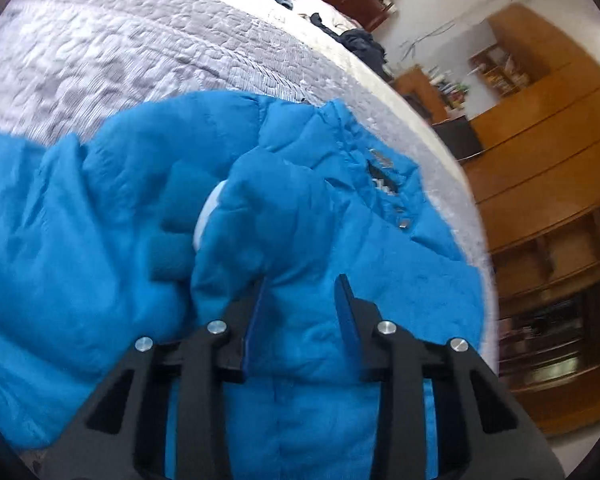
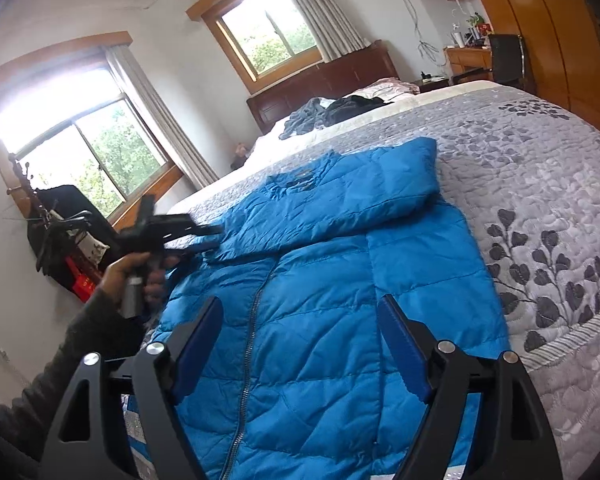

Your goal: Fold large clothes

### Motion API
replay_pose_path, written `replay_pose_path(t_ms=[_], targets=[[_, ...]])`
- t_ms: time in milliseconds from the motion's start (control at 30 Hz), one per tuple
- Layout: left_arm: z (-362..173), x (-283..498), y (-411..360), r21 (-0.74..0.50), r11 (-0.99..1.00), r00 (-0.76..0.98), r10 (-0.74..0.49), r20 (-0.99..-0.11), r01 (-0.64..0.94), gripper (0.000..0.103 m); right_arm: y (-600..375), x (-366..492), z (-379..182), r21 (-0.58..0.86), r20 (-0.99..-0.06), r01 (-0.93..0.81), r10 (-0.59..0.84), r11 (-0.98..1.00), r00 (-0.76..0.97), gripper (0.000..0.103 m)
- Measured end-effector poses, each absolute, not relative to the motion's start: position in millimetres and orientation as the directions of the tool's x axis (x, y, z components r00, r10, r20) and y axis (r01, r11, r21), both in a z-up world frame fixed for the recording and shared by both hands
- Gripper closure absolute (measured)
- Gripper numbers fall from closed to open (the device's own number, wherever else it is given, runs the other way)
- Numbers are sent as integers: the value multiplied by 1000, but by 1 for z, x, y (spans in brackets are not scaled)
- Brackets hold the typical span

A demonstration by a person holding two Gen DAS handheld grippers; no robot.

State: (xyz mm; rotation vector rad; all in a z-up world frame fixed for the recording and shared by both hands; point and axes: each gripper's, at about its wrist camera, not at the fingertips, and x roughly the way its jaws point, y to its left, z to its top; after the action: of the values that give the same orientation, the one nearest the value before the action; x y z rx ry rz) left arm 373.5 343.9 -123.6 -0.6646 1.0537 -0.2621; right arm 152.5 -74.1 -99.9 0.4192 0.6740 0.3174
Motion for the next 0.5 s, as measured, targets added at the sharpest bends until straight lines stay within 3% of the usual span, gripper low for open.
replay_pose_path(t_ms=[67,200,333,500], targets=[[-109,352,364,-640,763,530,-508,-680,-91,31,-74,155,-100,480,-531,-148,421,864,735,21],[-77,270,441,-711,695,668,-480,-569,-107,15,-59,156,-96,481,-519,-197,458,854,722,21],[-92,162,525,-782,558,778,-347,-524,-278,13,-40,159,-93,479,-510,-259,506,839,696,21],[-112,40,604,-789,390,835,-85,-544,-475,13,-13,169,-95,484,-515,-331,570,810,640,21]])
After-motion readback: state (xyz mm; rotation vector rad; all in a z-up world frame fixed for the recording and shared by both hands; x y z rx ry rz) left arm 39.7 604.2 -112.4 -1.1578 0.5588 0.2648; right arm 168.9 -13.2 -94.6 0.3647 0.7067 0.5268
